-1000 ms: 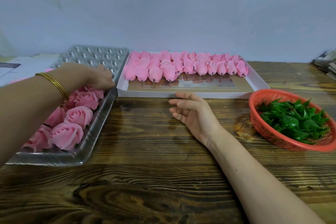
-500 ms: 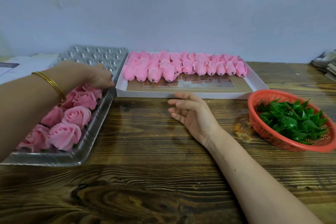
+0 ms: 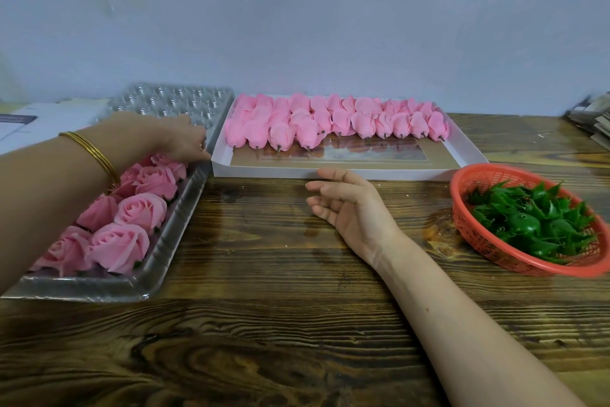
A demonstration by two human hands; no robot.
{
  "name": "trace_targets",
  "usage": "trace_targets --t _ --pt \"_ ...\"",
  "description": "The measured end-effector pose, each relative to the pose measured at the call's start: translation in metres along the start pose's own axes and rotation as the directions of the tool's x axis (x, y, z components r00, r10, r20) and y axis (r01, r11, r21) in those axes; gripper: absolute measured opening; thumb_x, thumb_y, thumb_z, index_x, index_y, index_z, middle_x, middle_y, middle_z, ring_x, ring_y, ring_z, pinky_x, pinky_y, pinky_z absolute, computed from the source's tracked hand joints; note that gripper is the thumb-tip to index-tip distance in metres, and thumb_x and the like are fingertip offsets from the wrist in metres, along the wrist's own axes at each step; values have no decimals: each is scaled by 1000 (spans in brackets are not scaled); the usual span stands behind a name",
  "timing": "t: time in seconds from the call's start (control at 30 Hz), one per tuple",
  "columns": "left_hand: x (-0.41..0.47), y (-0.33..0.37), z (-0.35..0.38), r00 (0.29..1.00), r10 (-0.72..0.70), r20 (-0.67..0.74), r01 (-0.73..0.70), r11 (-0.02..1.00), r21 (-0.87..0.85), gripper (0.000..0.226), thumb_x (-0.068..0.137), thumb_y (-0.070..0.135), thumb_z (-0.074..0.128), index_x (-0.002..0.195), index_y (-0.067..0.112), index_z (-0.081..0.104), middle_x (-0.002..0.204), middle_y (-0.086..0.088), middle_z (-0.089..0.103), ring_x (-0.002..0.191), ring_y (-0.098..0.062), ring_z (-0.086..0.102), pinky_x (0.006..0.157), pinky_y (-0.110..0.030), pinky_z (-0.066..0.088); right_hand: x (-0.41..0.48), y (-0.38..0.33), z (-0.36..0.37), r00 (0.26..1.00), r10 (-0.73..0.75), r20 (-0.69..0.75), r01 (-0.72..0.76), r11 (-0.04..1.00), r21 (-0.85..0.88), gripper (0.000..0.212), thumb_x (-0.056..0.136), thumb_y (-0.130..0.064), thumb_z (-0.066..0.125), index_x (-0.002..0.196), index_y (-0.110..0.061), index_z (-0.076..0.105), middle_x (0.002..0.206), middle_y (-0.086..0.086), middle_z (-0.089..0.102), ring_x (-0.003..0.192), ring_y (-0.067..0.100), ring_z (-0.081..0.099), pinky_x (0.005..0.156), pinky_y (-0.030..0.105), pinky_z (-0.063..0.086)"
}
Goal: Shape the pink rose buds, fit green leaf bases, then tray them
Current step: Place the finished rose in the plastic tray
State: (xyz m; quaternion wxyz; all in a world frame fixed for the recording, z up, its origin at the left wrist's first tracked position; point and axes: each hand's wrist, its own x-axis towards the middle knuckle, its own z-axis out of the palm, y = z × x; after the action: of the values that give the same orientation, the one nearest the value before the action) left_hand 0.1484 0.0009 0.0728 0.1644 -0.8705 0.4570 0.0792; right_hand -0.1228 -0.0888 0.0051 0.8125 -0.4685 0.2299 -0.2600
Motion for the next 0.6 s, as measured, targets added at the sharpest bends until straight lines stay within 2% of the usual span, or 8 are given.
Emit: trace_targets --t 0.1,0.17,0.23,0.3,0.5,0.6 --pt "1 -1 0 1000 9 -4 -9 1000 3 41 103 36 43 121 4 60 120 -18 58 98 -22 42 93 -35 42 0 0 0 1000 0 2 0 1000 2 25 85 7 55 105 -7 60 87 9 71 69 17 66 70 26 54" --pt "2 -2 -1 1000 23 3 -23 1000 -9 40 103 34 43 117 2 62 112 -17 60 100 -24 46 85 -33 42 0 0 -1 1000 1 3 -1 1000 2 25 85 7 55 105 -7 61 87 9 71 68 17 66 69 25 54" --pt "2 -3 -3 999 49 4 -49 999 -19 39 103 30 42 108 -2 64 95 -13 60 92 -24 49 74 -31 39 1 0 -1 1000 3 0 -3 1000 5 26 85 7 55 105 -7 61 87 9 72 68 17 66 68 25 54" --pt "3 -3 -5 998 59 -6 -59 998 -33 38 103 27 41 98 -3 63 87 -12 59 81 -24 51 68 -30 39 1 0 -1 1000 3 -1 -3 1000 10 26 84 7 55 105 -7 61 87 9 72 68 17 66 68 25 54" --pt "5 0 -10 986 37 -162 -53 994 -98 37 103 25 41 77 2 56 70 -8 51 64 -21 46 58 -30 33 2 2 -2 1000 3 5 -3 1000 14 25 83 7 55 103 -7 61 86 9 72 67 17 67 67 25 54" --pt "6 0 -10 976 9 -219 -36 993 -116 35 99 21 44 82 -4 61 73 -12 55 65 -23 48 60 -30 37 2 1 -2 1000 0 5 0 1000 7 25 84 7 54 104 -7 62 86 9 72 68 17 67 67 25 54"
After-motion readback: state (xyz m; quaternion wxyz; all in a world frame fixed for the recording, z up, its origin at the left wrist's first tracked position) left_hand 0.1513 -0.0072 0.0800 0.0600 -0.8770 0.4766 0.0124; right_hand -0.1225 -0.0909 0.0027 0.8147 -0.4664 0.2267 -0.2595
